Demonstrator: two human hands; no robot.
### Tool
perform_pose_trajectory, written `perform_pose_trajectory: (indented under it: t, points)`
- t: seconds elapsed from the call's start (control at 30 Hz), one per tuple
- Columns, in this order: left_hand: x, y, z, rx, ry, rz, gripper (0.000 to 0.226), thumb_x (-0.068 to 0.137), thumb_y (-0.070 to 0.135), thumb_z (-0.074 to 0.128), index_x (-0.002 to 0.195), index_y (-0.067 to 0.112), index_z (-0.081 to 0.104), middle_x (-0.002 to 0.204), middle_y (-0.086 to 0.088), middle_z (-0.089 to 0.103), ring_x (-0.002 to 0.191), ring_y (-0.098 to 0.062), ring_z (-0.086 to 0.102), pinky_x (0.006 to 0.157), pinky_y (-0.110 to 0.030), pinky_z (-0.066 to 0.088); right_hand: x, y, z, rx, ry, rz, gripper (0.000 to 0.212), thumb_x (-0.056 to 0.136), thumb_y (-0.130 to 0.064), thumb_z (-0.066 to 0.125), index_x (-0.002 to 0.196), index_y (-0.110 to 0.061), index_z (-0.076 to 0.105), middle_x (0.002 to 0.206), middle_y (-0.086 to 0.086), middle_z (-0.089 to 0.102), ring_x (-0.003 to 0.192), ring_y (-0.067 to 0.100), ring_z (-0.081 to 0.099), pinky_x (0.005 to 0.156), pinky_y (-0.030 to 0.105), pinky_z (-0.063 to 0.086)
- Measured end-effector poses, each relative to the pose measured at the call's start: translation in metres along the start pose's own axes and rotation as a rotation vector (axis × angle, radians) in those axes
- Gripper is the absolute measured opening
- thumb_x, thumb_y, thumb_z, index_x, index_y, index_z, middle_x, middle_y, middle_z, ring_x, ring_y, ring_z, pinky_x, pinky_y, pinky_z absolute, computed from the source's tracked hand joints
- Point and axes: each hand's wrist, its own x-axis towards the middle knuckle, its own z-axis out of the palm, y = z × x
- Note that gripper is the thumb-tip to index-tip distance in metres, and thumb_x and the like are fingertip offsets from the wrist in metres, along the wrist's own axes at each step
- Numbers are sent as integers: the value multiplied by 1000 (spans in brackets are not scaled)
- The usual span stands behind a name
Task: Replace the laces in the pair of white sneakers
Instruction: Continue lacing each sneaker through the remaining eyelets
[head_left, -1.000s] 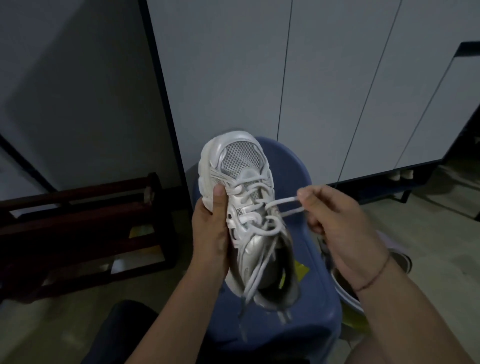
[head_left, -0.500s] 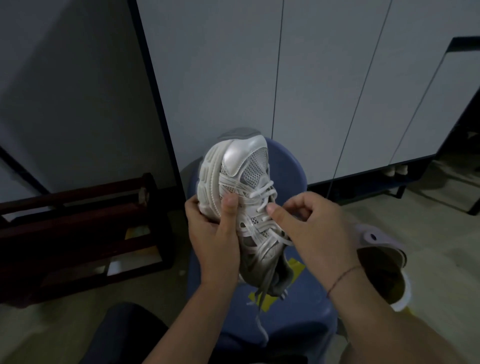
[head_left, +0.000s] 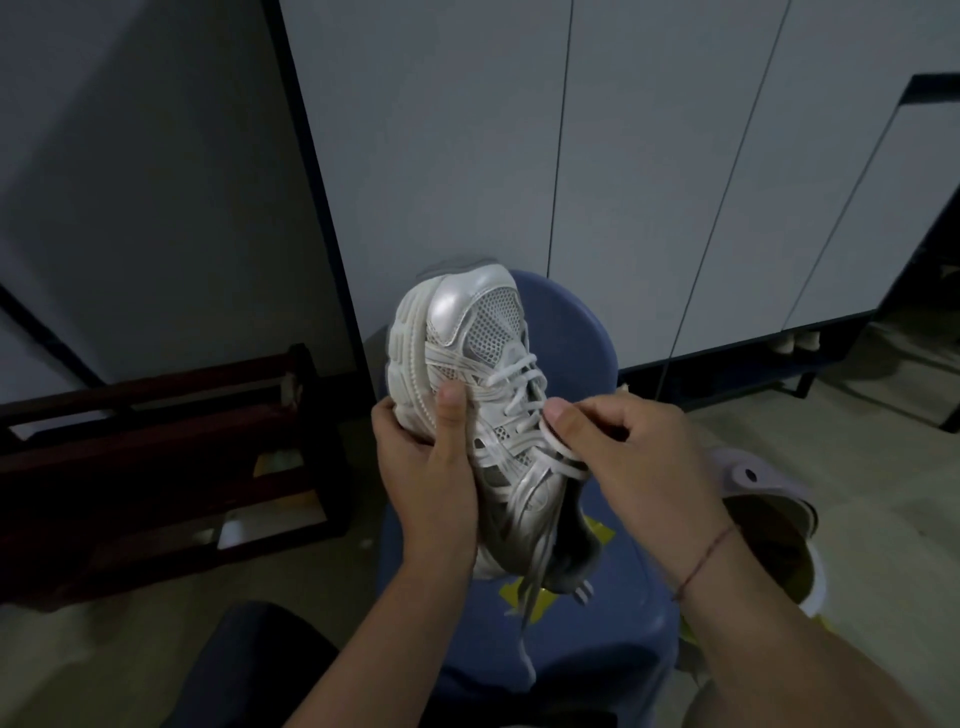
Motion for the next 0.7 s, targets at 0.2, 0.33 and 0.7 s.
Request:
perform_pose_trajectory:
  t: [0.2, 0.33, 0.7]
  points:
    - [-9, 4, 4, -20, -1, 31, 39, 78, 41, 61, 104, 14, 53, 97, 6, 65, 80, 11, 63, 66, -6, 46, -1, -4, 9, 218, 2, 153, 33, 78, -43, 68, 66, -13, 72, 67, 11, 68, 68, 25, 66, 71, 43, 56]
    - [-13, 5, 6, 11, -3, 51, 31, 82, 39, 68, 98, 18, 52, 94, 7, 64, 79, 9, 64, 65, -6, 46, 0, -4, 9, 259, -13, 243, 30, 73, -41, 73, 61, -13, 71, 55, 3, 60, 55, 13, 57, 56, 26, 48]
    - [-8, -1, 7, -23, 51, -28, 45, 76, 45, 64, 107, 14, 53, 98, 7, 66, 80, 10, 64, 66, -8, 48, -7, -5, 29, 890, 76, 411, 26, 56, -15, 73, 79, -3, 69, 78, 17, 72, 70, 24, 70, 61, 31, 58]
